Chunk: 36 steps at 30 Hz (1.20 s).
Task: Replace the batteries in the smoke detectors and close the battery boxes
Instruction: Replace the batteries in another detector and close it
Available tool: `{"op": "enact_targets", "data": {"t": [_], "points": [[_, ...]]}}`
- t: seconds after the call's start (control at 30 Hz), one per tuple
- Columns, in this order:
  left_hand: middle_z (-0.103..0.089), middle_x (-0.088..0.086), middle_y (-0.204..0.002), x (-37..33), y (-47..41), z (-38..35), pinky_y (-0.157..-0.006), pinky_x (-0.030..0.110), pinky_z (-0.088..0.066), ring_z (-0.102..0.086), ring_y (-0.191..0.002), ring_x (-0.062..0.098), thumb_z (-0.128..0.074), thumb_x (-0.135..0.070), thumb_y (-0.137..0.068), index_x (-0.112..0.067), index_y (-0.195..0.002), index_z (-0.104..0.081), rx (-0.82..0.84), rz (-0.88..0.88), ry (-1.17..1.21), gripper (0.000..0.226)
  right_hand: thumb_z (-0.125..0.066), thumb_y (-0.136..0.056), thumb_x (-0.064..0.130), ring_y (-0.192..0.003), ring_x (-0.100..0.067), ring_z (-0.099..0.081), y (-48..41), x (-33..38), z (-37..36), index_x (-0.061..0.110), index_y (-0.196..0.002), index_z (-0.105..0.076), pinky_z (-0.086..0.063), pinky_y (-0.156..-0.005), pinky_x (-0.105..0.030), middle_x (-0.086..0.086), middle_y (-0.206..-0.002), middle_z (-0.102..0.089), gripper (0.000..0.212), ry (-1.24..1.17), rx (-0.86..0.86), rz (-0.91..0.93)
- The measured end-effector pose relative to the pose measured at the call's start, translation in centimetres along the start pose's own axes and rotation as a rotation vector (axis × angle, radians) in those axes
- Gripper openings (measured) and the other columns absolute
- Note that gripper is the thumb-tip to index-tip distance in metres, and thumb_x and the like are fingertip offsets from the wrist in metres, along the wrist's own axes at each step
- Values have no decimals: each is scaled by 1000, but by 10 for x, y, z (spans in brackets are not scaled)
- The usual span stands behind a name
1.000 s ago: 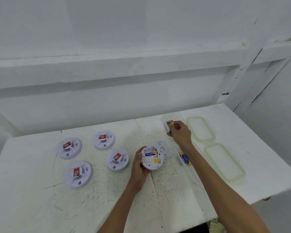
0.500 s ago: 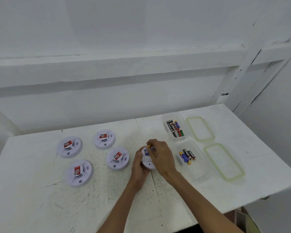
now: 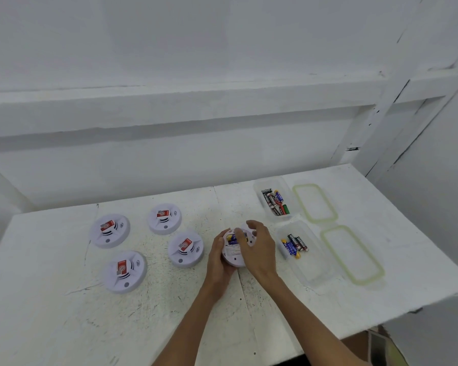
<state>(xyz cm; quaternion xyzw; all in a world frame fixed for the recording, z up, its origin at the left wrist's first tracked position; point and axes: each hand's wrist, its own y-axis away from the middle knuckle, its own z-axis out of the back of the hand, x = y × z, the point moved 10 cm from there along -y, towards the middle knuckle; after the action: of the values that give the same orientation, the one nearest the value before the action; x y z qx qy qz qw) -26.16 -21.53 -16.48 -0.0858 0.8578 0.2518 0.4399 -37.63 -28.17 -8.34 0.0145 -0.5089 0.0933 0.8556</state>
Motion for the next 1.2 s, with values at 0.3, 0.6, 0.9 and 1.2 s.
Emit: {"op": "enact_targets", "data": {"t": [0.3,0.6,0.9,1.2], "points": [[-72,6,-127,-10,4,-2,-93,34,-58,-68,-120,27,-52,-34,-99,-13,-133,-58,19,-100,-92,40,-45,-104,38,-87,-5,-70,16,-22,5,47,-100,-64,-60,-74,-29,14,-95,-73,21,-260,-32,-100],[-72,6,-123,-9,4,1,-94,44,-61,-71,-113,27,-52,-21,-107,-16,-129,-60,-32,-169,-234,24,-51,-102,34,-93,-6,-71,23,-34,4,41,-107,-69,-58,-77,-24,21,-99,-74,20,-392,-14,-148],[-68,2,-132,-10,8,-4,-92,33,-61,-70,-116,18,-53,-21,-106,-21,-139,-55,7,-182,-282,33,-50,-101,39,-91,-5,-72,20,-40,3,40,-109,-67,-59,-76,-22,13,-100,-74,19,-369,7,-170],[-71,0,-131,-15,12,8,-88,28,-60,-69,-118,18,-54,-19,-106,-22,-137,-58,-102,-188,-91,31,-52,-102,19,-98,-9,-66,3,-36,24,18,-111,-70,-55,-83,-23,7,-105,-70,20,-129,-162,-51]]}}
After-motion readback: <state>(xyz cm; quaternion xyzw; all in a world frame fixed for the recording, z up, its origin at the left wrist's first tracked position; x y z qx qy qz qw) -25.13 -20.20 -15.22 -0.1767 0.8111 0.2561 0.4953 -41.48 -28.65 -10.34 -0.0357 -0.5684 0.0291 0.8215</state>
